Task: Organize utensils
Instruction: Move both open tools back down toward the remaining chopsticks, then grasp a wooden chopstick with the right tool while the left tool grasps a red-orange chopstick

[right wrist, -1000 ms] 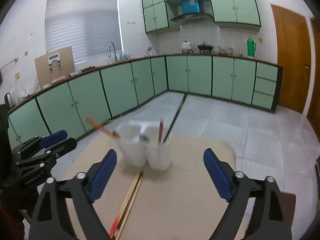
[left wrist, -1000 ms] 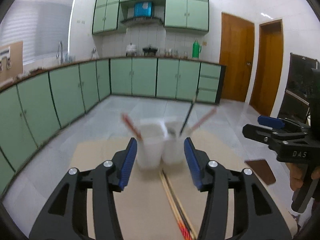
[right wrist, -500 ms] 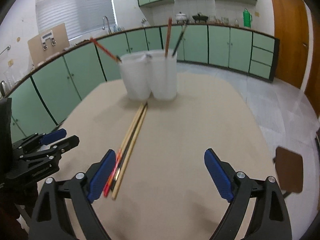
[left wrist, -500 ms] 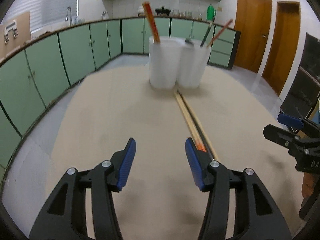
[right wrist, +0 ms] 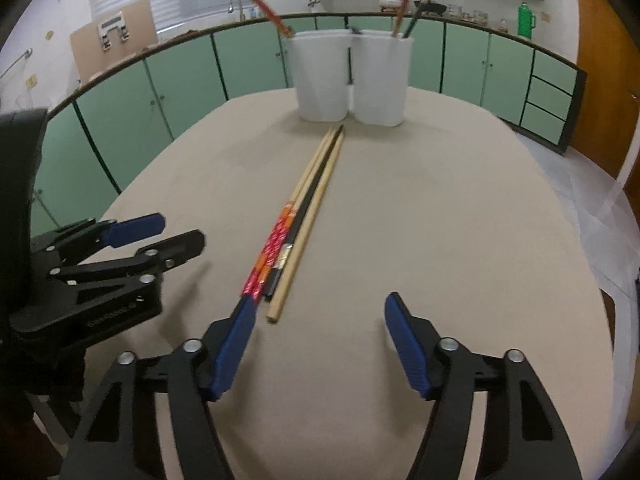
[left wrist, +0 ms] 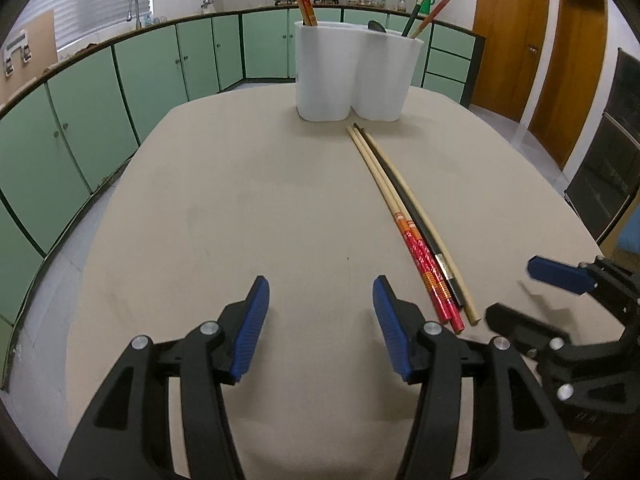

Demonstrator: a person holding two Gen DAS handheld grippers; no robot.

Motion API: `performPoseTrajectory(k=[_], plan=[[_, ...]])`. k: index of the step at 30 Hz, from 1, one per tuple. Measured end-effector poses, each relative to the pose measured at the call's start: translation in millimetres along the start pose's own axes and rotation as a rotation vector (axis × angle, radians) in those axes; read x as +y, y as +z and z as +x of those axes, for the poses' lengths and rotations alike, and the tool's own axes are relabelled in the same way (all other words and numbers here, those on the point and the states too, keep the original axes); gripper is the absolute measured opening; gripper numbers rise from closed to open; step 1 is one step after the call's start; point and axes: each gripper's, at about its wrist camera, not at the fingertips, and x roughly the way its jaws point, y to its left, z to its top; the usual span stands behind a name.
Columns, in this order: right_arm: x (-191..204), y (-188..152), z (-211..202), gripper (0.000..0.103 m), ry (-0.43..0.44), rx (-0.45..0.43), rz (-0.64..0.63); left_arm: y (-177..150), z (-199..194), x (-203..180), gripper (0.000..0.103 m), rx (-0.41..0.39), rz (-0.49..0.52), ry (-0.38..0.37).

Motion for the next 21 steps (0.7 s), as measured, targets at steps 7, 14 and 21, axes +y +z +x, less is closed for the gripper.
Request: performPoseTrajectory(k=[7, 14, 21], plan=[[6.1, -4.5, 8.8, 0.051, -0.062, 0.021, -0.037, -3.7, 0.5, -6.3, 0.053, 0.002, -0.002, -0.002], [-5.1, -6.5, 1.0, 0.049, -0.019, 0.006, -0.007, -4.5, -0.2, -12.4, 0.054, -0.001, 0.005, -0.014], [-1.9, -4.3, 7.8, 0.009, 0.011, 0.024, -0.025, -5.5, -0.7, -17.1, 0.055, 0.007, 0.015, -0.042]])
